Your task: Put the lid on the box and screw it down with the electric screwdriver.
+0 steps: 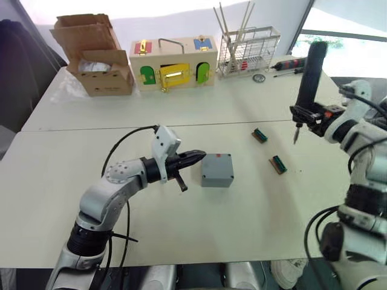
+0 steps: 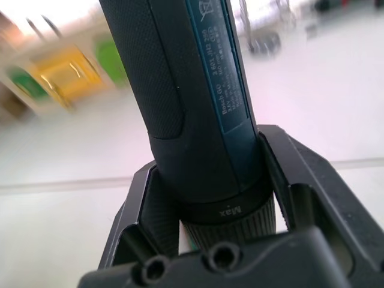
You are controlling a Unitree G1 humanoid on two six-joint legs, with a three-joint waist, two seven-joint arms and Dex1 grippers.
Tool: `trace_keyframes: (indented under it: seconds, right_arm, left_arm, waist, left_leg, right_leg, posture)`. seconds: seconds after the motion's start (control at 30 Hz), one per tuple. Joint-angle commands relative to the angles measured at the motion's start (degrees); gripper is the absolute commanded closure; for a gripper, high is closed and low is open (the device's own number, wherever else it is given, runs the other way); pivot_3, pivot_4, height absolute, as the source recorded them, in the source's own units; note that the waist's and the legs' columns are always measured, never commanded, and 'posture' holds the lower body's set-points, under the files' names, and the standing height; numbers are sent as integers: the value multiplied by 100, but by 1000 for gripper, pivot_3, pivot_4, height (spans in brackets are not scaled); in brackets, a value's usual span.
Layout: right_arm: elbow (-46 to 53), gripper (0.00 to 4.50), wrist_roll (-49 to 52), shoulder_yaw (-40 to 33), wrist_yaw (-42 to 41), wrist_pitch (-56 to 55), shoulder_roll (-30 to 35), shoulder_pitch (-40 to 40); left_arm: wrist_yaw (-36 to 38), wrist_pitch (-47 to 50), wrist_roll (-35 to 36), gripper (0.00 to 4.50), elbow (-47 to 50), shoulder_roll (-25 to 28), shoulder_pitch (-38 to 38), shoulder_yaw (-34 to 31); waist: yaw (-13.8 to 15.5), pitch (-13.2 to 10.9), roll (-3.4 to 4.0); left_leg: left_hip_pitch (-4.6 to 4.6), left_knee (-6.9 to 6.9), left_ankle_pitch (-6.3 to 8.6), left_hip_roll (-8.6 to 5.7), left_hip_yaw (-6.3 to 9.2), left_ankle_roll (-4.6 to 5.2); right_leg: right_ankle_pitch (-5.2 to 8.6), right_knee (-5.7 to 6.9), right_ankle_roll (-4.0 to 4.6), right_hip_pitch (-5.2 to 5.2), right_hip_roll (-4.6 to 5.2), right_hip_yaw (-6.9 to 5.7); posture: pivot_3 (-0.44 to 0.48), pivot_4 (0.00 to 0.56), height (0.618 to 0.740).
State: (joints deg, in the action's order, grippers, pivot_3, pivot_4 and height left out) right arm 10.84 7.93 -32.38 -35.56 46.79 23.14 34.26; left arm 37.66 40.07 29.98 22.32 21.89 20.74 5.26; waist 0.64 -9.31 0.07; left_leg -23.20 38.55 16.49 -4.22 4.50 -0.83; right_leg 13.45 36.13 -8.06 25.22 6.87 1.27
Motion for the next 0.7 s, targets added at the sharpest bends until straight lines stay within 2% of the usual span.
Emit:
trace_keyframes:
  seconds: [0.03,0.13,0.23,0.4,0.57,0.7]
  right_arm:
    - [1569,2725,886,-514,722,-865,-716,25]
    - [2109,2725,1698,-33,836,-856,-1583,-318]
    - [2158,2725,1685,627,1007,-1217,-2049,-787]
    - [1968,2725,1659,1503,897,-1757,-2161,-1485]
    - [2048,2725,1991,1732,948,-1717,-1993,-1668]
    - [1946,2725,2152,1915,1034,-1821,-2041,-1780]
  left_arm:
    - [-319,-84,-27,4500,-85,-266,77,-51]
    - [-469,-213,-184,4500,-198,-412,134,33]
    - [-522,-279,-284,4500,-268,-496,158,115]
    - [-574,-336,-443,4500,-190,-534,71,324]
    - [-525,-381,-540,4500,-80,-428,-129,401]
    - [-689,-437,-274,4500,-195,-775,-192,136]
  waist:
    - [8,3,5]
    - [-32,6,0]
    - [-129,10,1]
    - [-135,10,2]
    - [-154,9,2]
    - [-127,9,2]
  left_leg:
    - [0,-1,-1,0,1,-2]
    - [1,-2,-1,-1,1,-1]
    - [13,-18,-1,2,0,-2]
    - [13,-27,-3,-1,1,-4]
    - [14,-33,-3,0,0,-4]
    - [18,-33,-4,2,2,-6]
  right_leg:
    - [0,3,0,1,0,0]
    - [0,4,0,1,0,-1]
    - [0,7,0,-2,-2,-1]
    - [0,9,0,-1,-2,0]
    - [0,6,1,3,-3,0]
    - [1,2,1,2,-4,-1]
  posture:
    - [0,150,734]
    - [0,150,734]
    - [0,150,734]
    - [0,150,734]
    - [0,150,734]
    - [0,150,734]
